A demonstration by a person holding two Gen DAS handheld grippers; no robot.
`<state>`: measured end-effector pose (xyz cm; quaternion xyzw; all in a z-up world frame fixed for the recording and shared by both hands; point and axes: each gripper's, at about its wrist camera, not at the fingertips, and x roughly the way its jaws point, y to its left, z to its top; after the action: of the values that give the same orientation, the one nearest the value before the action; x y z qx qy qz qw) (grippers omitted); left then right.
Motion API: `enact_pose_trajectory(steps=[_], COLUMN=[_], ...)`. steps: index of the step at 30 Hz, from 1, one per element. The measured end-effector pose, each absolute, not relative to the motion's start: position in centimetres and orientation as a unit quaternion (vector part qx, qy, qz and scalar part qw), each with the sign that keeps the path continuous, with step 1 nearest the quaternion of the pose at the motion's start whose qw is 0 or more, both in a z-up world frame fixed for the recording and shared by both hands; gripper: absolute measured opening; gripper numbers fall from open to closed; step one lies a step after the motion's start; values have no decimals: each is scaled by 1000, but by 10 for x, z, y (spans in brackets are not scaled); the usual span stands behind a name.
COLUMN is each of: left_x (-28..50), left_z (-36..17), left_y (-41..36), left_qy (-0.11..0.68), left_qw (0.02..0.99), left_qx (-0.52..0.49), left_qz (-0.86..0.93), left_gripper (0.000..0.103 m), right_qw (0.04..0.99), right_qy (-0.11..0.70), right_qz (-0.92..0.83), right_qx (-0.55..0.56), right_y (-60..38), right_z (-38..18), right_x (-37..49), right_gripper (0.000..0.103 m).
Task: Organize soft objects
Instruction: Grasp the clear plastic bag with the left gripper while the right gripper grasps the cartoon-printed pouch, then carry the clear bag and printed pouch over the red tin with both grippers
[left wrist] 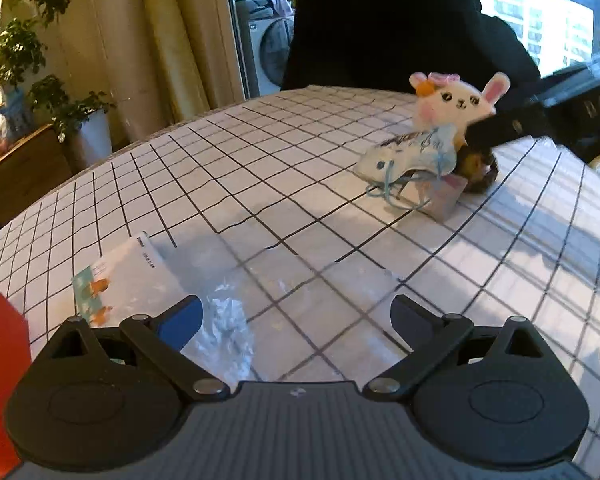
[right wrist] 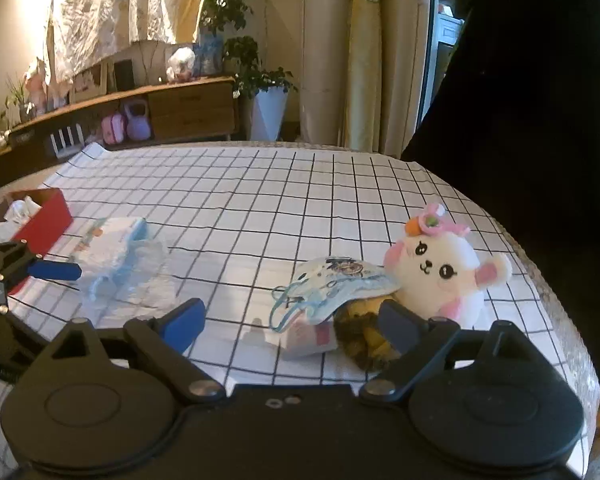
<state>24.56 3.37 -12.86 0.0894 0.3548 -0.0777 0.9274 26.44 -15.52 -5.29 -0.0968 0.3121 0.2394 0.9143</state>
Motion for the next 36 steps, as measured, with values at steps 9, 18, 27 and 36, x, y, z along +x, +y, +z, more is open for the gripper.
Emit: enact_pose_trajectory(steps=[9,18,27,36], left_x=[268,270,272,272], left_z=[-146,-147,-144,-142], left_y=[45,54,57,69], left_qy=[385,383,368,372], left_qw=[916,918,925,926], left_qx=[66,41,43,15], left_qz=[-96,-97,-89,-70], left_gripper=[100,77,22,4], right_qw=[913,909,905,908], right_qy=[328,332,323,307], right_qz=[209,193,168,170], right_qx=[-120,-165,-219,-228], right_y=[-140,-124,-114,-117], right_z=[-72,-91,-102,-91], right_x=[309,322,317,316], right_gripper=[93,87,56,8])
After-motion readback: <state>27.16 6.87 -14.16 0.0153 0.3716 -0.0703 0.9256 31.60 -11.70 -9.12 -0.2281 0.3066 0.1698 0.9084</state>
